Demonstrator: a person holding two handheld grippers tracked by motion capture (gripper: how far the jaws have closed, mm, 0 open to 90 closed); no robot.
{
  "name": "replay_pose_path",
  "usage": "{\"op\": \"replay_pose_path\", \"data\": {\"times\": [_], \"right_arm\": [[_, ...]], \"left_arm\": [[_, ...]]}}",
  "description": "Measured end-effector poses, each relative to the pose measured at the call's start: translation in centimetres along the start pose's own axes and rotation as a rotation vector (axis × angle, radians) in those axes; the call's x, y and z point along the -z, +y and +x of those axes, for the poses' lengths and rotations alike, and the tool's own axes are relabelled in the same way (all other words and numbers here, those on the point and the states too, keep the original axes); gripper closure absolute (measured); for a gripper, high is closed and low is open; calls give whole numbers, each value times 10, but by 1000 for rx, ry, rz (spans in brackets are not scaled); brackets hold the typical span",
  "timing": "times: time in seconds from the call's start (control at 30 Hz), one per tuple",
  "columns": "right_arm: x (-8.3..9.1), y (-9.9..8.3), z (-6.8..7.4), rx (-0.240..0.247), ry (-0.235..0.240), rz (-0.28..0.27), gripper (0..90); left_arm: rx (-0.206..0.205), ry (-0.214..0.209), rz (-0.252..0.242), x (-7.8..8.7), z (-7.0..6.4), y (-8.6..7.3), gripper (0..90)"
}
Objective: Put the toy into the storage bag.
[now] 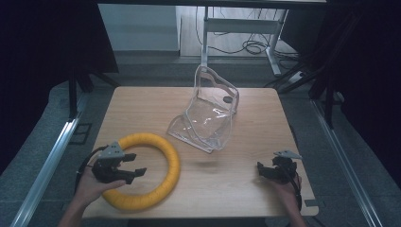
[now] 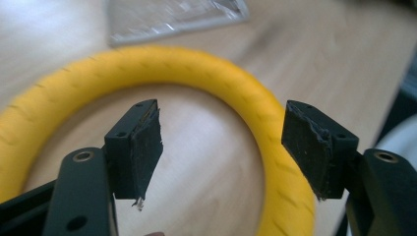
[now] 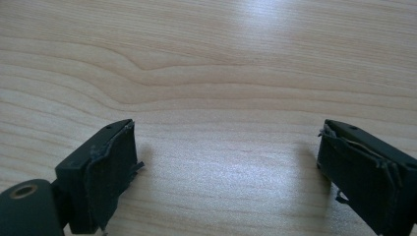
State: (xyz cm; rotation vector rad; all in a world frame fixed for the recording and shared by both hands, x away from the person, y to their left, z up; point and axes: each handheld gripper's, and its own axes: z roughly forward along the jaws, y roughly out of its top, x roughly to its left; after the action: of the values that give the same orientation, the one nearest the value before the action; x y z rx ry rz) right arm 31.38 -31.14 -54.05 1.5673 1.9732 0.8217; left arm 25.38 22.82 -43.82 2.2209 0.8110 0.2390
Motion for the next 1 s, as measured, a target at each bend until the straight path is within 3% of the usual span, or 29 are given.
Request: {"op": "replay_pose_path", "data": {"times": [0.13,0.2,0.53,0.67,0.83,1.0], "right_arm": [[0,0,0,-3,-3,-3,94],[0,0,0,-3,-3,-3,97],[0,0,-1,-5,-7,-7,109],[1,0,-1,-5,-8,-7,113],[0,0,-1,-7,-9,-9,116],[0,0,-1,-7,-10,-10,117]], "left_arm": [[-78,-59,91,-5,-13,-3,310],[-98,-88,137,-9,-18,-4,310],[-118,-171,282,-29,-28,-12,306],[-133,-182,335,-39,-34,-13,299],[-155,-152,407,-53,-39,-12,302],[-132,-127,474,-67,-42,-10,331]]}}
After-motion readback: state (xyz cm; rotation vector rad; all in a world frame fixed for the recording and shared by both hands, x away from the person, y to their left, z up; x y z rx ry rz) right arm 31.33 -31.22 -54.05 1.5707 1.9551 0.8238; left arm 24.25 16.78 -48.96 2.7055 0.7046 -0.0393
